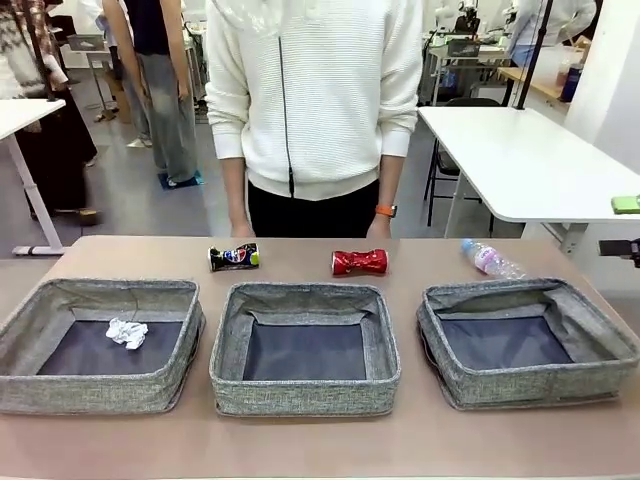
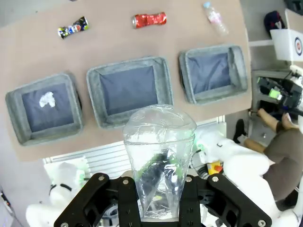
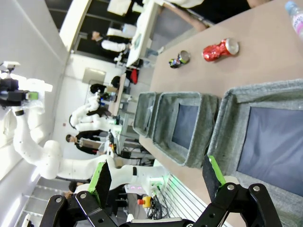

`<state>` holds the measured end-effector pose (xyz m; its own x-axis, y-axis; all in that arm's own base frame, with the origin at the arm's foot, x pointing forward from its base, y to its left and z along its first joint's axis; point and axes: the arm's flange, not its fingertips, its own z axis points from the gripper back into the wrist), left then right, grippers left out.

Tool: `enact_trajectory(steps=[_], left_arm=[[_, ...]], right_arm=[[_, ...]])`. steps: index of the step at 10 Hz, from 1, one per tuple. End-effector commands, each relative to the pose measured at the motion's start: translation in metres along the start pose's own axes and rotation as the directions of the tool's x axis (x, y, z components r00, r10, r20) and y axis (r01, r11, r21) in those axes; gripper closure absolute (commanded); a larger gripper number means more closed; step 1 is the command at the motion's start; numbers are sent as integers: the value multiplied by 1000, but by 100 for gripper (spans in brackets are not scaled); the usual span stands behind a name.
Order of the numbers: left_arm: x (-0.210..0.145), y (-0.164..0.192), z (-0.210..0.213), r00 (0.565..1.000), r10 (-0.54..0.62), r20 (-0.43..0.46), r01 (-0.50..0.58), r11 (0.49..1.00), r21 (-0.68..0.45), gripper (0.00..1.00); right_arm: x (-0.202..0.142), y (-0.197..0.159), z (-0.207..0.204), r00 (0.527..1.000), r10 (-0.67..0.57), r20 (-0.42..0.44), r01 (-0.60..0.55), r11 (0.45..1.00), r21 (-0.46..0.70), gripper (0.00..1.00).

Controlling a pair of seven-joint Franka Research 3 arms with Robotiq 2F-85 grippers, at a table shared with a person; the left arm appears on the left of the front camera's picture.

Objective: Sort the waste into the appropriate baskets.
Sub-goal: Pick up the waste item pointed out by the person.

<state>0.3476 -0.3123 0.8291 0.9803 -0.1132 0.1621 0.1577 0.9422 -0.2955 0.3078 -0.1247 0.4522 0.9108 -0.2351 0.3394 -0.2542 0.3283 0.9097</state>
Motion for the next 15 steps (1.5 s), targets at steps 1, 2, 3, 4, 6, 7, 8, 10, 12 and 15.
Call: enact_trajectory(steps=[1, 2, 3, 4, 6, 7, 8, 10, 12, 15], left_arm=[[-19, -8, -13, 997, -72, 24, 69, 992, 105, 92], [-31, -13, -24, 988, -152, 15, 147, 975, 164, 92], [-42, -14, -34, 974, -226, 19, 216, 951, 219, 92], [-48, -13, -41, 958, -282, 43, 261, 926, 272, 92], [-52, -11, -48, 949, -313, 37, 290, 912, 289, 92], [-52, -10, -52, 947, -319, 49, 289, 907, 306, 92], [-55, -8, -57, 934, -352, 59, 314, 889, 334, 92], [-47, -23, -48, 949, -313, 25, 291, 908, 302, 92], [-47, -23, -48, 949, -313, 25, 291, 908, 302, 92], [-52, -32, -63, 943, -329, 54, 287, 884, 369, 92]], right_arm=[[0, 3, 1, 1000, -15, -3, 15, 1000, 3, 0], [0, 3, 1, 1000, -15, -3, 15, 1000, 3, 0], [0, 3, 1, 1000, -15, -3, 15, 1000, 3, 0], [0, 3, 1, 1000, -15, -3, 15, 1000, 3, 0], [0, 3, 1, 1000, -15, -3, 15, 1000, 3, 0], [0, 3, 1, 1000, -15, -3, 15, 1000, 3, 0], [0, 3, 1, 1000, -15, -3, 15, 1000, 3, 0], [0, 3, 1, 1000, -15, -3, 15, 1000, 3, 0], [0, 3, 1, 1000, -15, -3, 15, 1000, 3, 0], [0, 3, 1, 1000, -15, -3, 15, 1000, 3, 0]])
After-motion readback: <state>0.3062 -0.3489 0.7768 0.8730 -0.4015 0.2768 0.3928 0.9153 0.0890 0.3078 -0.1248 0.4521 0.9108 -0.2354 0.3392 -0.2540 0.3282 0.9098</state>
